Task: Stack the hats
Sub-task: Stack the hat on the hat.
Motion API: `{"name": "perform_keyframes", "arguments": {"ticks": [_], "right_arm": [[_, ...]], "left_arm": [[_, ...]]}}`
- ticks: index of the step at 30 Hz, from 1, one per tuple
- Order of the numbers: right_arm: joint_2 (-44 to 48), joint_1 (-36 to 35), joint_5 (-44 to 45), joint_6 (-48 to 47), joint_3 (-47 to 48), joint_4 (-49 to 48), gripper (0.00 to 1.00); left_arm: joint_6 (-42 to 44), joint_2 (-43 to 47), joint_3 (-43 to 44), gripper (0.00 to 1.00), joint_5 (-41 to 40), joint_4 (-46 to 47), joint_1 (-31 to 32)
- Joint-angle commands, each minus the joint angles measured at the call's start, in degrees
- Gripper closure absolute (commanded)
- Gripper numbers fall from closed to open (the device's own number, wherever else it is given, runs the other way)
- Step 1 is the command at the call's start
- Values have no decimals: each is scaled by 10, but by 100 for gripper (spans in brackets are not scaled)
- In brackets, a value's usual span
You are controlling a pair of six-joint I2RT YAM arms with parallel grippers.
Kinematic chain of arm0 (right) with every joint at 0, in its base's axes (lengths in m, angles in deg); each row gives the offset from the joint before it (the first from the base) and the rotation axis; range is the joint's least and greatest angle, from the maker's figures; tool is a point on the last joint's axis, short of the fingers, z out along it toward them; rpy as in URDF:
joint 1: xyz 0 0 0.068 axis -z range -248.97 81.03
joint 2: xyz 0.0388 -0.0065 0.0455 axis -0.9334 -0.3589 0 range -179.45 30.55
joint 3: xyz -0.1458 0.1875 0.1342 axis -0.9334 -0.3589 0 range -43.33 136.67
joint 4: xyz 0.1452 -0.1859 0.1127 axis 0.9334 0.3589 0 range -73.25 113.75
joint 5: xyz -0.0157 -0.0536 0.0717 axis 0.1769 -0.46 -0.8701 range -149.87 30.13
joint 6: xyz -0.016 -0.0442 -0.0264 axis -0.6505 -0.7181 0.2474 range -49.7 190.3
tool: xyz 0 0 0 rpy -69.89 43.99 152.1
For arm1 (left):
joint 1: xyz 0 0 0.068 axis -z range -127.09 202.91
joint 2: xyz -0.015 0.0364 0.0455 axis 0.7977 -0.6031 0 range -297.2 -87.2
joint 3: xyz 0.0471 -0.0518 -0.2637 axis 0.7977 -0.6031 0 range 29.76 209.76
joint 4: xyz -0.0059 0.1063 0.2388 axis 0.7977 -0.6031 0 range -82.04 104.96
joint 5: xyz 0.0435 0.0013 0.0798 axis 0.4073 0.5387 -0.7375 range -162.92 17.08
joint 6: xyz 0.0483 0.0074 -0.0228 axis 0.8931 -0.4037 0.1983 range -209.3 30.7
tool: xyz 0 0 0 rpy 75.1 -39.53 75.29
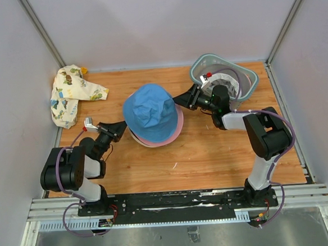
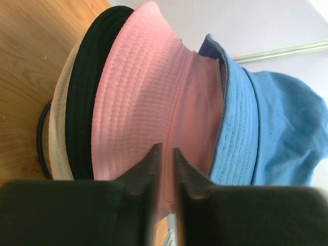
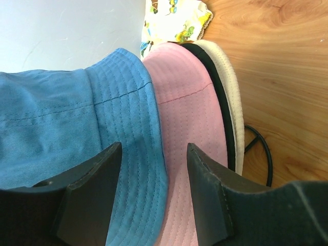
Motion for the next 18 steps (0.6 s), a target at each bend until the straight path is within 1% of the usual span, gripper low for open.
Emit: {"name": "perform_keyframes", "arguments": {"ticks": [1, 3, 5, 6, 13, 18], "right_arm": [[-9, 4, -12, 14, -2, -42, 46], [-8, 5, -13, 14, -4, -43, 46], [-7, 5, -13, 14, -4, -43, 45], [-6, 5, -14, 14, -5, -43, 46], [-7, 4, -14, 16, -4, -46, 46], [-11, 3, -14, 17, -3, -48, 45]], "left_arm": [[3, 18, -21, 72, -1, 173, -5], [2, 36, -38, 60, -13, 173, -8], [3, 58, -54, 53, -24, 166, -13], [4, 70, -61, 51, -27, 163, -16], [15, 178, -76, 48, -53, 102, -19], [39, 248, -54, 47, -50, 0, -19]]}}
